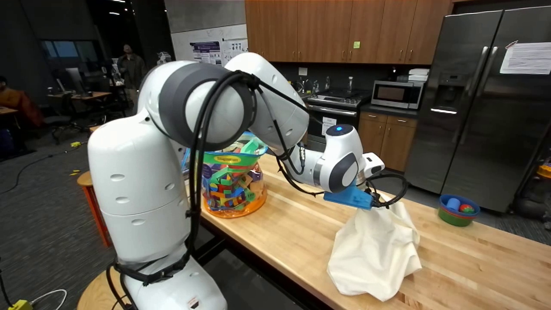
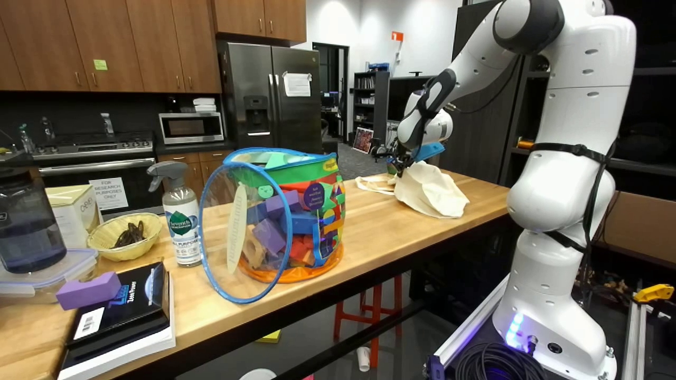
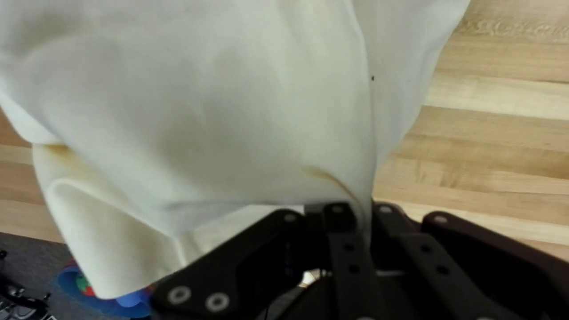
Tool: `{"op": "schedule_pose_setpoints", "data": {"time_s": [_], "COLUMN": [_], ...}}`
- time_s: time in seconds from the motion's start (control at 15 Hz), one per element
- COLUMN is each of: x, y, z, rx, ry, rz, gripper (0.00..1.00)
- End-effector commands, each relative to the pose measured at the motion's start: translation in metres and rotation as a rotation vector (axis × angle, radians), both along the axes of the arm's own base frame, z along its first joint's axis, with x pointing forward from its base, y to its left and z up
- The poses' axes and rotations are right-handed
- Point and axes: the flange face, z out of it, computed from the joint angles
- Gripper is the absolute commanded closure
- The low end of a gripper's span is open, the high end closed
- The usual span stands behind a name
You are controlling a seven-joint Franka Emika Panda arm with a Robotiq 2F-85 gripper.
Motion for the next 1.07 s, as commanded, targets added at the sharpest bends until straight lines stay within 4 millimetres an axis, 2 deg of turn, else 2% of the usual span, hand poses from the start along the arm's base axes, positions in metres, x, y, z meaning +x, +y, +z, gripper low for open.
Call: {"op": "schedule_pose_setpoints", "data": {"time_s": [0.0,0.47,0.8,1.0], "x": [0.025,0.078,0.115,0.137], "y": [-0.018,-0.020,-0.002,0.019], "z": [0.003,0.012,0.019,0.027], "rx": [-0.024,-0.054,-0.076,-0.083], "ry": [-0.018,-0.054,-0.082,-0.109], "rz": [-0.044,-0.015,0.052,0.103], "gripper": [0.99,0.99,0.99,0.99]}}
